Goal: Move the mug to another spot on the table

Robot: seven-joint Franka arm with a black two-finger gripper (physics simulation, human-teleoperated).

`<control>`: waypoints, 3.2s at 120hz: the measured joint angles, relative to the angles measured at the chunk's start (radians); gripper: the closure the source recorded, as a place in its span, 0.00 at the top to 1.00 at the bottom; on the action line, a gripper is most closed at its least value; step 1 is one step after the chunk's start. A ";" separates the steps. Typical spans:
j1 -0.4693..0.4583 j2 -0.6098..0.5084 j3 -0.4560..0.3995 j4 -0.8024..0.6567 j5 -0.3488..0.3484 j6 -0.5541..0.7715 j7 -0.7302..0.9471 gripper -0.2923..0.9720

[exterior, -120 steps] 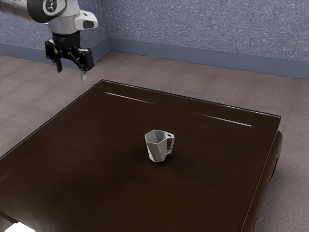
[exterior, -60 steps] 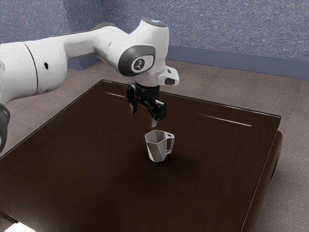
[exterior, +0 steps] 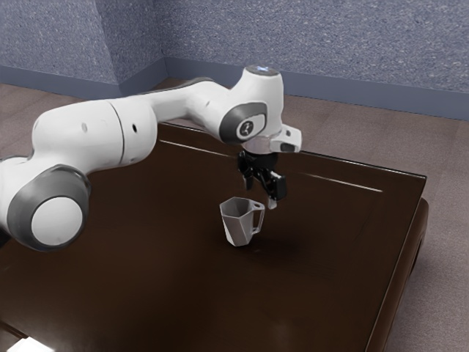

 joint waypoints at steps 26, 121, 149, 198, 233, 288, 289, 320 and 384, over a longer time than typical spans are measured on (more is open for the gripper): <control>0.050 0.040 -0.047 0.014 0.027 0.013 0.153 0.77; 0.078 0.124 -0.083 0.047 0.063 0.013 0.485 0.77; 0.081 0.132 -0.080 0.048 0.063 0.013 0.518 0.75; 0.067 0.126 -0.051 0.043 0.087 0.036 0.515 0.41; -0.002 -0.028 0.070 -0.018 0.086 -0.018 0.496 0.25; 0.118 -0.007 0.152 -0.042 -0.085 -0.499 0.329 0.19; 0.120 -0.005 0.152 -0.041 -0.087 -0.505 0.326 0.19; 0.162 0.058 0.145 0.049 -0.103 -0.619 0.239 0.18; 0.239 0.138 0.139 0.170 -0.103 -0.675 0.139 0.19</control>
